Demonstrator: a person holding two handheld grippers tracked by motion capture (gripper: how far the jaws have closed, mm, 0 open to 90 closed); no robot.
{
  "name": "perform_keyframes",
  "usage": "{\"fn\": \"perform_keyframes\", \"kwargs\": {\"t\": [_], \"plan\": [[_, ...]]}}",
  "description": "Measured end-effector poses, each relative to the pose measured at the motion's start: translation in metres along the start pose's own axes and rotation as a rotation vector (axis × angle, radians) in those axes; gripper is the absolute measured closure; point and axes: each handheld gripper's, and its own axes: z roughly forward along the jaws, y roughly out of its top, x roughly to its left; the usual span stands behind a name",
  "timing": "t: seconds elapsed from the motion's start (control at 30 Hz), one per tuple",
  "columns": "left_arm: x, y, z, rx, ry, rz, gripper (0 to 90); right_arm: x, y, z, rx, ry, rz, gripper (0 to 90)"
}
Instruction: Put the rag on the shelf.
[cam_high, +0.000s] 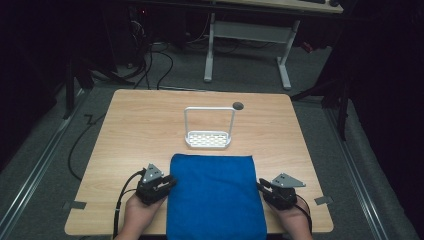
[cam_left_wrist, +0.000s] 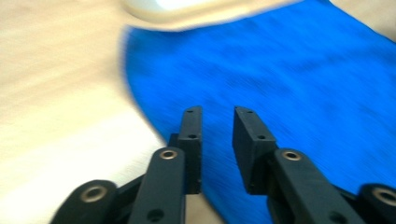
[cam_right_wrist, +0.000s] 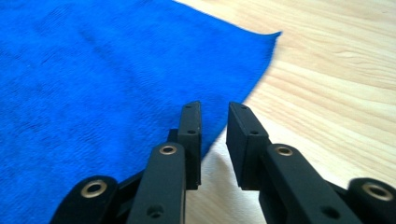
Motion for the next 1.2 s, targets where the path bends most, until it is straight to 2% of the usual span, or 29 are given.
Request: {"fn": "perform_keyframes", "kwargs": {"t": [0.07, 0.17, 0.27, 0.3, 0.57, 0.7, 0.93, 1.07, 1.1, 1.13, 1.2], "plan": [[0.008, 0.004, 0.005, 0.009, 0.037, -0.026, 63.1, -0.002, -0.001, -0.001, -0.006, -0.004, 0.004, 74.0], [0.017, 0.012, 0.011, 0.008, 0.074, -0.017, 59.8, -0.003, -0.001, -0.001, -0.006, 0.0, 0.004, 73.3], [0.025, 0.02, 0.019, 0.008, 0.073, -0.03, 56.8, -0.004, -0.001, -0.002, -0.01, 0.0, 0.002, 72.7], [0.028, 0.026, 0.025, 0.008, 0.082, -0.012, 55.5, -0.005, -0.002, -0.003, -0.01, 0.0, 0.006, 72.3], [0.039, 0.039, 0.052, 0.044, 0.073, -0.05, 53.8, -0.009, -0.004, -0.003, -0.004, 0.01, 0.023, 71.6], [0.041, 0.039, 0.058, 0.049, 0.067, -0.041, 55.1, -0.009, -0.004, -0.003, -0.002, 0.013, 0.024, 70.6], [0.041, 0.039, 0.061, 0.042, 0.038, -0.03, 63.2, -0.008, -0.004, 0.003, -0.008, 0.025, 0.046, 63.8], [0.039, 0.039, 0.061, 0.044, 0.049, -0.018, 70.0, -0.007, 0.001, 0.008, -0.021, 0.018, 0.062, 61.1], [0.037, 0.039, 0.062, 0.049, 0.061, -0.002, 71.5, -0.008, 0.007, 0.012, -0.021, 0.007, 0.085, 59.7], [0.036, 0.039, 0.063, 0.05, 0.065, 0.001, 71.5, -0.008, 0.007, 0.012, -0.021, 0.007, 0.085, 59.7], [0.036, 0.039, 0.064, 0.068, 0.074, 0.004, 75.0, -0.01, 0.011, 0.016, -0.026, 0.002, 0.094, 58.8]]}}
